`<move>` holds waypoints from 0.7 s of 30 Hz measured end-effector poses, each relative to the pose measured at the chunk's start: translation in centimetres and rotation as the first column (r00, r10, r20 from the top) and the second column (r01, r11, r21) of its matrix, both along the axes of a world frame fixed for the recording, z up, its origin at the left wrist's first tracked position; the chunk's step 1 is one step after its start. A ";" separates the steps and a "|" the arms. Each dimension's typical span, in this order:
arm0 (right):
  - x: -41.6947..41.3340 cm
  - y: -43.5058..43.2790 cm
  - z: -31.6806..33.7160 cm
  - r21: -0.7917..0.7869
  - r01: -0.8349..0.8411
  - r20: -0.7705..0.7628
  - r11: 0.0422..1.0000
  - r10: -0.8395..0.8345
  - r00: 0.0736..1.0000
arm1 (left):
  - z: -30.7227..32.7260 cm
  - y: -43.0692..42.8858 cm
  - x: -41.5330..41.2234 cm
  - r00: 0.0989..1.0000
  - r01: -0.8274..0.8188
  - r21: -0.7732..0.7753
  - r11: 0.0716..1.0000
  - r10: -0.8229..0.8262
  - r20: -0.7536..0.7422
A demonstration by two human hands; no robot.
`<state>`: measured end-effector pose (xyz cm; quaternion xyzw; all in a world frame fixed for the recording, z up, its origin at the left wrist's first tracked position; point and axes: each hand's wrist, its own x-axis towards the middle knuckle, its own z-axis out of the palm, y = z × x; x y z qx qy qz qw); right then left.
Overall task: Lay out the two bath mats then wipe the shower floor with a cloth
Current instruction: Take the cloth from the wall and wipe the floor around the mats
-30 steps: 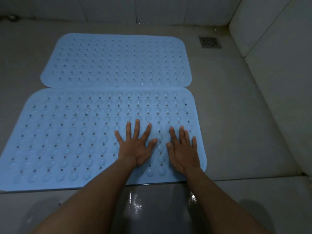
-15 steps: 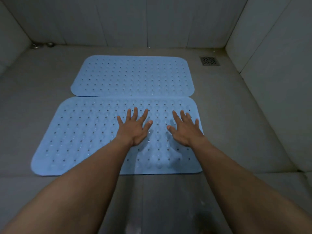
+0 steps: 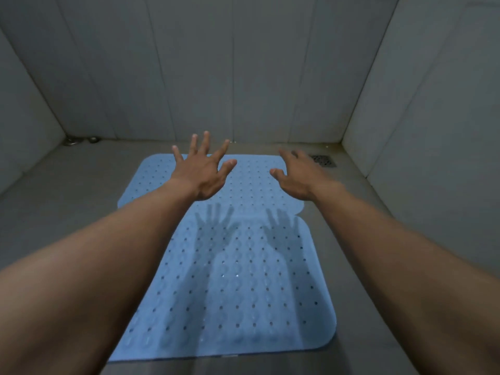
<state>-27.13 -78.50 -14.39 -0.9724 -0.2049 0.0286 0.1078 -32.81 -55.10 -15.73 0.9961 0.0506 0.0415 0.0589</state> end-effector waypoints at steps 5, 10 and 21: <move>4.7 -1.9 4.7 0.028 0.043 0.110 0.999 -0.046 0.993 | 4.0 -1.8 6.2 0.997 0.067 0.016 0.998 -0.067 0.036; 10.2 -4.7 9.2 0.025 0.131 0.164 0.991 -0.133 0.978 | 9.3 -4.5 13.3 0.980 0.181 -0.012 0.983 -0.180 0.081; 15.8 -9.5 32.3 0.060 0.278 0.185 0.959 -0.284 0.941 | 32.8 -8.7 19.5 0.961 0.266 -0.075 0.961 -0.258 0.103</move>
